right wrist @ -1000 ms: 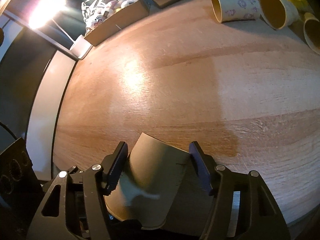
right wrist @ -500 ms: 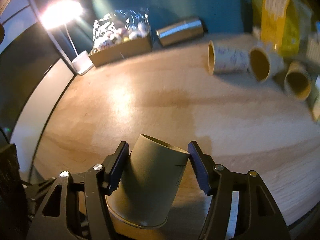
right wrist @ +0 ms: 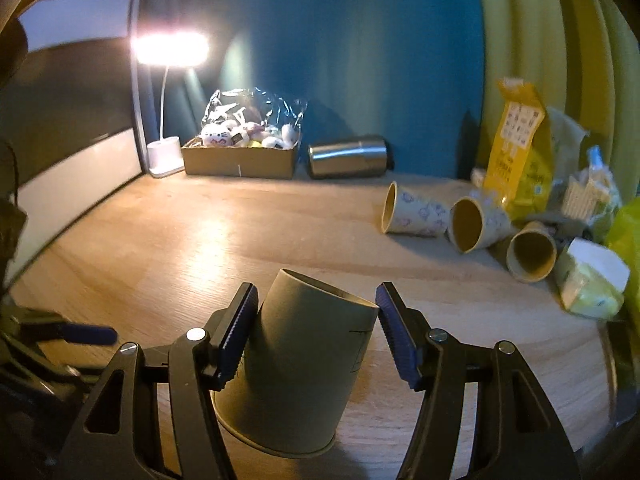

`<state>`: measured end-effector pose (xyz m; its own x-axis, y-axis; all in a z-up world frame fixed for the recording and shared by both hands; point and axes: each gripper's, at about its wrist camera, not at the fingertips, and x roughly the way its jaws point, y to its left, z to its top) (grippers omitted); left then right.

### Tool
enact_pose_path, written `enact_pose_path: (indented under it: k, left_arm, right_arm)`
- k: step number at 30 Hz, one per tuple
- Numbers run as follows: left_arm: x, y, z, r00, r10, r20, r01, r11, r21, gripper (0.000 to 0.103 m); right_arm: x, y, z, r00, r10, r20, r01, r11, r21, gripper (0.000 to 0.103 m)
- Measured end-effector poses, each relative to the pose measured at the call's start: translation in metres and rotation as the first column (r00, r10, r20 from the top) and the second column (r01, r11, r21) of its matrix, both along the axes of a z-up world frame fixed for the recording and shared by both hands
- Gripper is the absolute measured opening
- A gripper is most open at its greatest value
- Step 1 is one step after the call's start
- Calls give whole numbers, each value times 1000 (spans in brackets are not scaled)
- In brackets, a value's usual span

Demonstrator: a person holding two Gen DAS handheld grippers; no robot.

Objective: Flip cup upside down
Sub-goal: 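Rotate the held cup upright and lower it onto the table with the right gripper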

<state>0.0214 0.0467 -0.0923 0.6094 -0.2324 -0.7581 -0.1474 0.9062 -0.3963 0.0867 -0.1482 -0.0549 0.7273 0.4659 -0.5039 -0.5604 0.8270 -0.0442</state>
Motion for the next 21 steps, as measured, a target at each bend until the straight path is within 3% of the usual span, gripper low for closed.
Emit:
enact_pose_path:
  k: [6,15,21]
  left_arm:
    - [-7,7,2,999,33,20,-33,999,4,83]
    - [-1,1,2,999,29,21,-29,1000,9,83]
    - [-2,-1,2,999,25,32,-25,1000,-6,83]
  right_arm:
    - [-22,3,-16,983,-27,181,35,998,-42,65]
    - [-43,-1,-38,948,-34,317,66,994,-91,65]
    - [-54,-5,-42,935,-23,354,63,993,-101,65]
